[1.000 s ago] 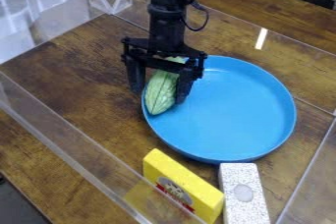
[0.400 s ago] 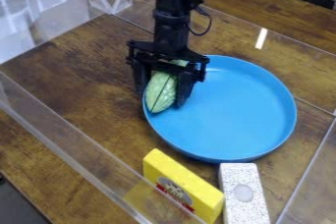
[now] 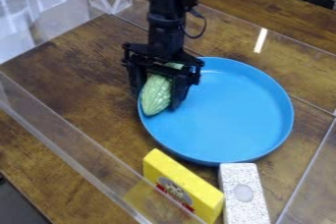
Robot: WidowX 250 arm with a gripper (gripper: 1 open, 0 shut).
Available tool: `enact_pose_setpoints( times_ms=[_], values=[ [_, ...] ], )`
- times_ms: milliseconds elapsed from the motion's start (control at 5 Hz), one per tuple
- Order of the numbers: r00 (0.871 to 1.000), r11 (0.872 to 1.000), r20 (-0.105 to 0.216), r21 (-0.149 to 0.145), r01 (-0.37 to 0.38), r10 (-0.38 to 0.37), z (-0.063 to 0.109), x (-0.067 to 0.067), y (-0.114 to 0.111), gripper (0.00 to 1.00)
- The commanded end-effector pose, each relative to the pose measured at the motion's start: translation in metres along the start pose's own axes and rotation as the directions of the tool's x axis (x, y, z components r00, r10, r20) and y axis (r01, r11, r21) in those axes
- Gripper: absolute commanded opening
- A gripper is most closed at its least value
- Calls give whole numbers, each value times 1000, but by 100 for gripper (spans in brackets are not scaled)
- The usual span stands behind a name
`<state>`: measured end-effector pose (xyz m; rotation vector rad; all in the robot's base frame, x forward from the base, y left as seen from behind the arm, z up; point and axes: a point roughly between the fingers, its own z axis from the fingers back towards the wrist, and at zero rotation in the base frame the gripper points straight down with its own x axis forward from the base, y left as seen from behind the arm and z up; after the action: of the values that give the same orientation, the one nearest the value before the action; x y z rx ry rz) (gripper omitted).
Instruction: Put the green object in the blue tray
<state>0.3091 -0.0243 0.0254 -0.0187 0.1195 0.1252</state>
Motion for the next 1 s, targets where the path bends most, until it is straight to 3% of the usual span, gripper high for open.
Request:
enact_pose_setpoints(
  times_ms=[0,200,600,800],
  values=[
    [996,998,49,7,68,-68,23,12,-1,0],
    [989,991,51,18,136,-137,28,21,-4,0],
    [980,982,59,11,189,-189,25,20,0,0],
    [974,976,61,7,220,-220,15,23,5,100]
  ],
)
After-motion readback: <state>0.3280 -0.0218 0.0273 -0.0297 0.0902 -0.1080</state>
